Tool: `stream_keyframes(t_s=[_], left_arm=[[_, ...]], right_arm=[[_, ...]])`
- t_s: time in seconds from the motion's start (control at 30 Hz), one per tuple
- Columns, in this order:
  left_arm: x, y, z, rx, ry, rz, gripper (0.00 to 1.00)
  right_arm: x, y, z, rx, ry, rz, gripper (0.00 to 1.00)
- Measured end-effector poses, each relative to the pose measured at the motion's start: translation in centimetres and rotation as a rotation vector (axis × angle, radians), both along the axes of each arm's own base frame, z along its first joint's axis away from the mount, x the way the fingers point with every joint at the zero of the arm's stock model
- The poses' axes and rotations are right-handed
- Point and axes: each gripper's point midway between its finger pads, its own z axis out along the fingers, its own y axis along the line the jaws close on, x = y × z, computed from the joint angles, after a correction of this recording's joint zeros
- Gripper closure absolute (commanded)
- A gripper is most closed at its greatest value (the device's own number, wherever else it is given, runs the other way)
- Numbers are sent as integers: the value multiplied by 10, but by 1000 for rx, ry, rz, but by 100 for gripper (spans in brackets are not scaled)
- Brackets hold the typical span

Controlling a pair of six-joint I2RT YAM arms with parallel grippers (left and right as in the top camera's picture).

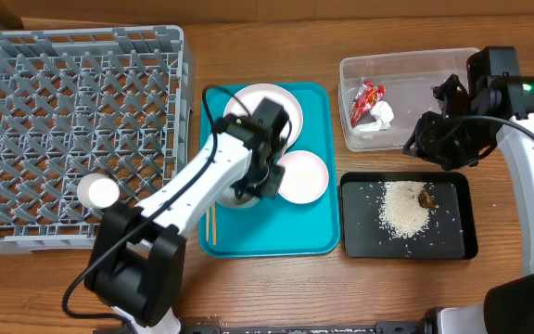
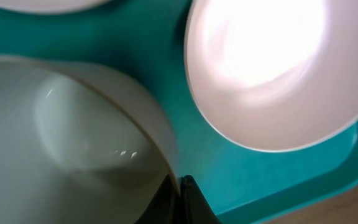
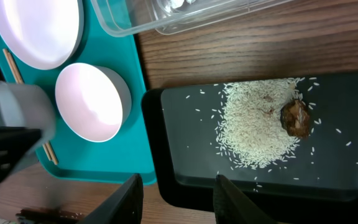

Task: Sort waste into correct bins and load items into the dishwasher
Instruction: 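Grasp the grey bowl on the teal tray with the left gripper, then place the grey bowl upside down in the dish rack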

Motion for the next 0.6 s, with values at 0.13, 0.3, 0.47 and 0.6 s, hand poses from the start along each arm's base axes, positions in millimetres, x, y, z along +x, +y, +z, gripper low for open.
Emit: stream_keyframes(t_s=[0.13, 0.3, 0.47, 0.6], left_arm=[[24, 0, 55, -27, -134, 17, 96], [58, 31, 143, -118, -374, 128, 96], [82, 91, 183, -201, -490, 225, 96], [95, 138, 175, -303, -453, 255, 96]], right_arm=[[0, 0, 0, 0, 1, 0, 61], [0, 0, 0, 0, 1, 0, 61], [0, 0, 0, 0, 1, 0, 61], [0, 0, 0, 0, 1, 0, 61]])
